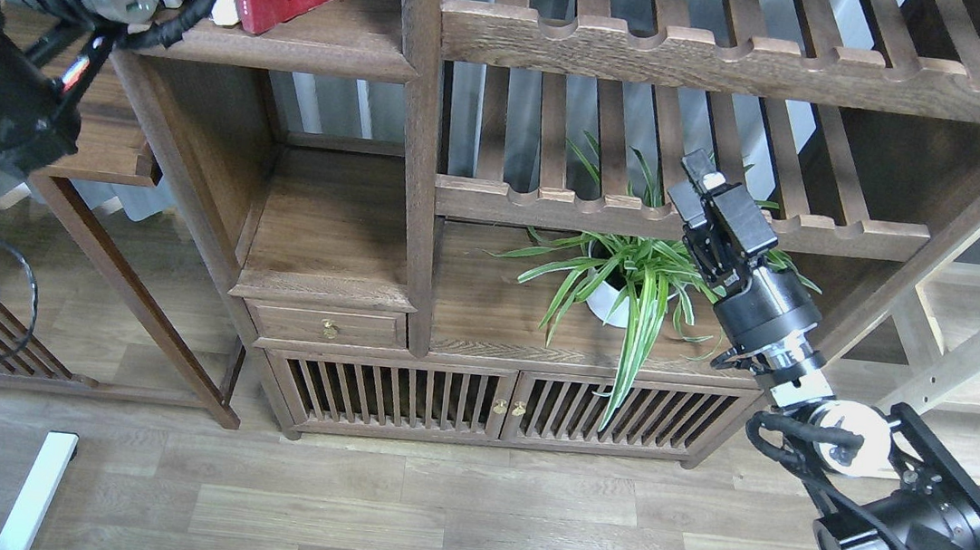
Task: Organize books on shelf
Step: 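Hold the left gripper at the upper shelf while setting the red book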
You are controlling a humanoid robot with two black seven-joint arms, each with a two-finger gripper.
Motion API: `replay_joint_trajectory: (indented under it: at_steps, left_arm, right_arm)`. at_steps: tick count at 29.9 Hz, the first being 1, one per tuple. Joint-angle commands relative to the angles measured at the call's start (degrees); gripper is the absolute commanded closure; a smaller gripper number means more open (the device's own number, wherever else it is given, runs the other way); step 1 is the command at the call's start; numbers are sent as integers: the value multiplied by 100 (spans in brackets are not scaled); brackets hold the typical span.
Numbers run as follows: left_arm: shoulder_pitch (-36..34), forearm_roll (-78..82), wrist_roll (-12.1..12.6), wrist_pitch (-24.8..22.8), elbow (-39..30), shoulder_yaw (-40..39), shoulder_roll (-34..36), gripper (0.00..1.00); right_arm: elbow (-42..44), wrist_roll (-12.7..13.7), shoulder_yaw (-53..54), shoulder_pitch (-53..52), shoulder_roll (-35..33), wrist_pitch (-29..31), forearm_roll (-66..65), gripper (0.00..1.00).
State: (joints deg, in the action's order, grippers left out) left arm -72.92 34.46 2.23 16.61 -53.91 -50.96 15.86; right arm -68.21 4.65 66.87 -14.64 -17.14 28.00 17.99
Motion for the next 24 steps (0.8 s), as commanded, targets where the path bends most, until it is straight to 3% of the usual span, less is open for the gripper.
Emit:
replay_joint_trajectory:
  at_steps: [1,6,17,21,24]
  left_arm:
    - [-126,-10,58,0,-49,-19,110,50]
    - [-135,-18,128,0,-295,-159,225,50]
    - [146,-1001,181,-123,-980,-318,620,36]
    - [313,-1889,190,-544,-1489,-300,918,35]
    - [524,-2364,190,-1377,-1727,-318,1094,33]
  right_arm:
    - [1,0,-16,-21,0,0,-6,22]
    - [1,0,-24,-48,0,0,-15,22]
    - [27,0,-33,-162,53,0,-59,22]
    - [36,0,-24,-162,71,0,-67,21]
    - [36,0,-24,-162,62,0,-67,21]
